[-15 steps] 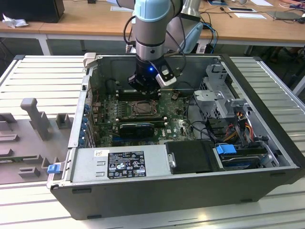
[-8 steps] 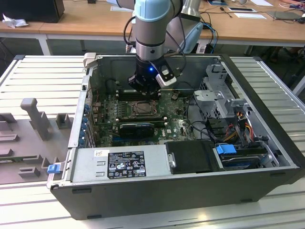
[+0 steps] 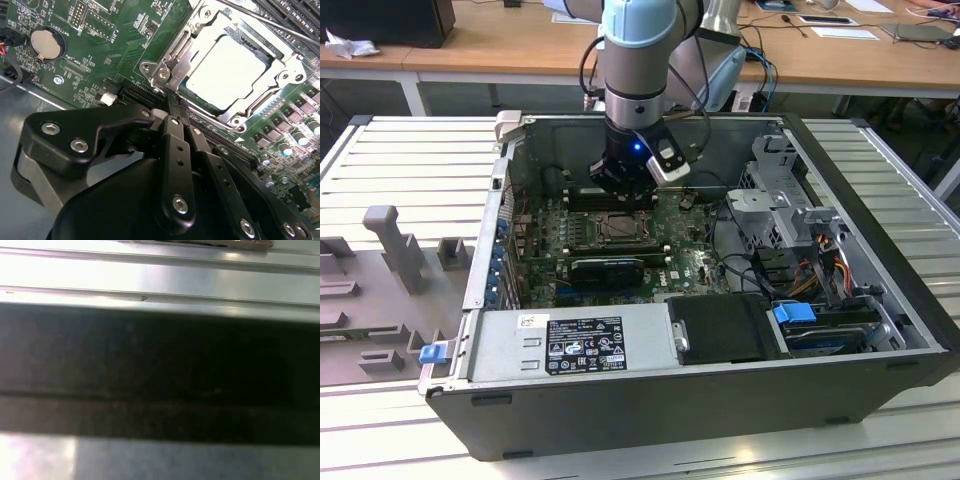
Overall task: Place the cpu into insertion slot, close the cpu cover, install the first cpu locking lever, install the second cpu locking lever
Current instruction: 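Install the first cpu locking lever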
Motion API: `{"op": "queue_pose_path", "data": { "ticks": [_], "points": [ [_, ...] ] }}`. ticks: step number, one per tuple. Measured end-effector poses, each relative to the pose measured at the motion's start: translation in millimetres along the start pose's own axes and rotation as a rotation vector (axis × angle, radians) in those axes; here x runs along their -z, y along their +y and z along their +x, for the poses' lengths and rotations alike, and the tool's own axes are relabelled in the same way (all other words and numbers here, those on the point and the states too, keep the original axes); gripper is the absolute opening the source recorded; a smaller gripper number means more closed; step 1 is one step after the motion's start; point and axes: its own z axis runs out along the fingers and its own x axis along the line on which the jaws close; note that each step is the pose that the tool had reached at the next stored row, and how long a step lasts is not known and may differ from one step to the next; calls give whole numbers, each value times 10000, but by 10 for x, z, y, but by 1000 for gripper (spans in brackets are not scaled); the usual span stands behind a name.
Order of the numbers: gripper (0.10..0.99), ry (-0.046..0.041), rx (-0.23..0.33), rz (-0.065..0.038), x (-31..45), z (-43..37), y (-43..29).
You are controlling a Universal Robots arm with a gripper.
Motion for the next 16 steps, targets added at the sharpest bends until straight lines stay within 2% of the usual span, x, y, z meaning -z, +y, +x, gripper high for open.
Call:
{"op": "queue_pose_path", "data": {
  "ticks": [1,3,4,8,10,16],
  "points": [
    [106,0,-1,-4,0,0,-1],
    [106,-8,-3,-99,-2,-3,0],
    [106,-10,-4,-111,-1,-4,1],
    [106,-9,-3,-113,68,-7,7],
    [106,-8,-3,-111,158,-9,14],
    [106,-8,-2,-109,166,-8,-30]
  ]
}}
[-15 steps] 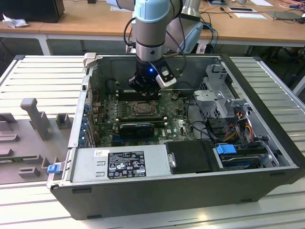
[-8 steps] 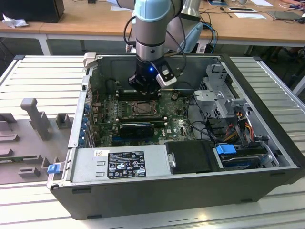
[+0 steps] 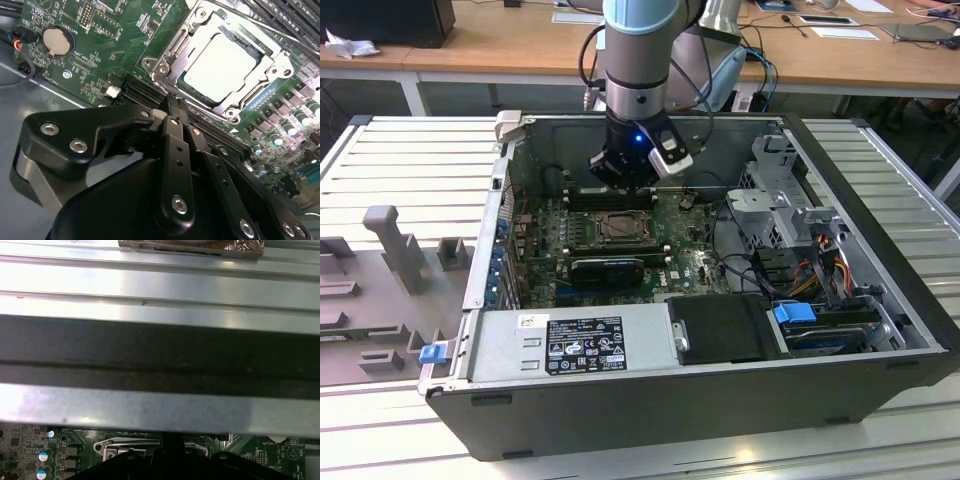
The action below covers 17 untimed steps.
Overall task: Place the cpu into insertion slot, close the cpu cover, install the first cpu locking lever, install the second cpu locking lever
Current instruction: 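Install the first cpu locking lever, then install the second cpu locking lever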
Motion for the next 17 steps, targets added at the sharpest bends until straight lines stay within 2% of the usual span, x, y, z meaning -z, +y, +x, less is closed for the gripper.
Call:
{"op": "queue_pose_path", "data": {
  "ticks": [11,16,17],
  "points": [
    [106,1,-2,2,13,3,-45],
    [106,-1,-3,-7,190,-4,-31],
    [106,-1,-3,-8,263,-6,-24]
  ]
}}
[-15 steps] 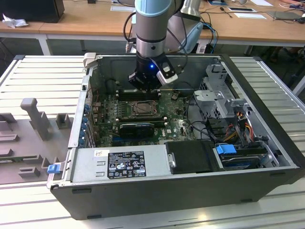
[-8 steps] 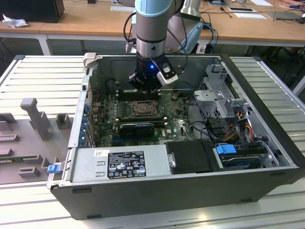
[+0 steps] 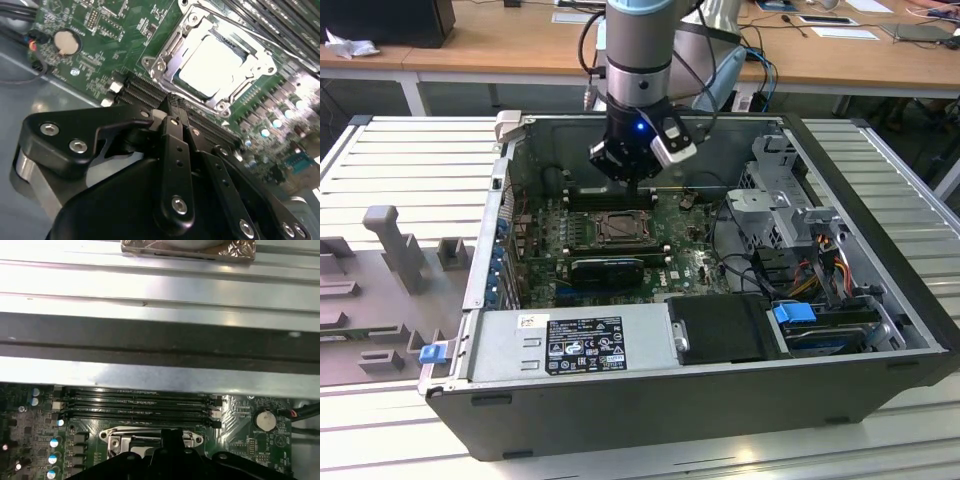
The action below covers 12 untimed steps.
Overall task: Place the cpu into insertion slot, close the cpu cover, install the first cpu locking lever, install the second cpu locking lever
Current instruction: 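Install the second cpu locking lever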
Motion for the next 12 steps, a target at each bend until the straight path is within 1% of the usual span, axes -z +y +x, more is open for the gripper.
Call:
{"op": "queue_pose_path", "data": {
  "ticks": [2,3,4,5,7,8,10,12],
  "points": [
    [106,0,0,1,85,-3,8],
    [106,0,0,0,186,-6,18],
    [106,0,2,-2,251,-8,14],
    [106,0,0,-2,254,-7,-9],
    [106,0,0,-5,263,-1,-108],
    [106,6,0,-4,268,3,-187],
    [106,16,0,-5,265,8,-259],
    [106,50,-6,-5,249,14,-330]
  ]
}}
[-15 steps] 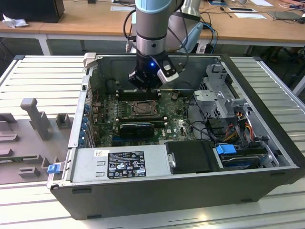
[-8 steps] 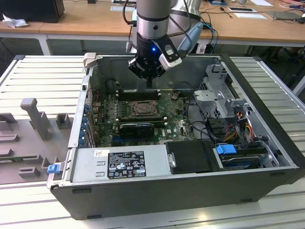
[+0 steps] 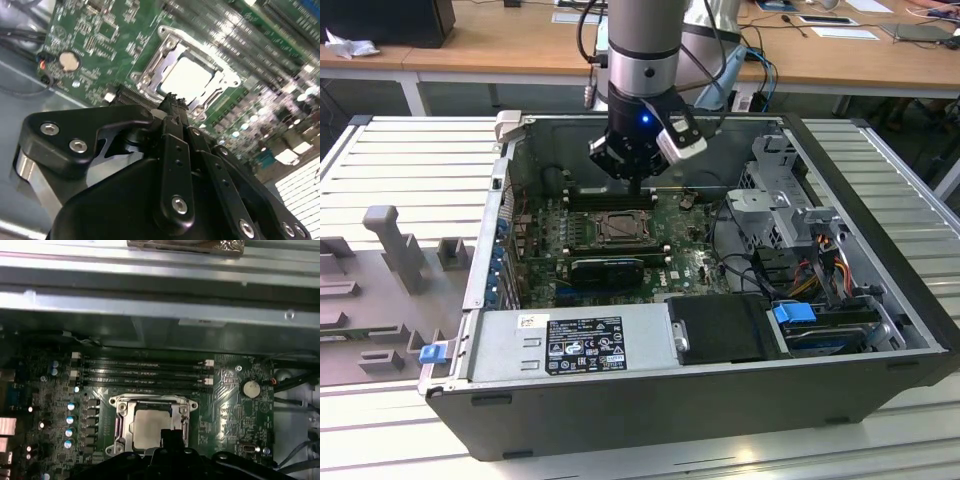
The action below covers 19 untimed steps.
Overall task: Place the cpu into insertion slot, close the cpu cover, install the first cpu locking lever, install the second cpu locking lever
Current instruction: 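Install the second cpu locking lever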
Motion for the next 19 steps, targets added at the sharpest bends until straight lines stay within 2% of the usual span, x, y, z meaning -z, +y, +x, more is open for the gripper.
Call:
{"op": "queue_pose_path", "data": {
  "ticks": [1,3,4,5,6,8,9,10,14,17,19],
  "points": [
    [106,39,-2,-3,-18,2,-35],
    [106,54,-6,-50,-33,3,-56],
    [106,49,-6,-133,-41,5,-99],
    [106,47,-9,-195,-75,12,-192],
    [106,71,53,-217,-124,40,-314],
    [106,268,143,-257,-165,53,-357],
    [106,322,167,-276,-181,63,-396],
    [106,335,187,-296,-190,82,-425],
    [106,335,239,-409,-193,200,-460],
    [106,332,242,-463,-187,258,-540],
    [106,327,248,-564,-190,283,-549]
  ]
}}
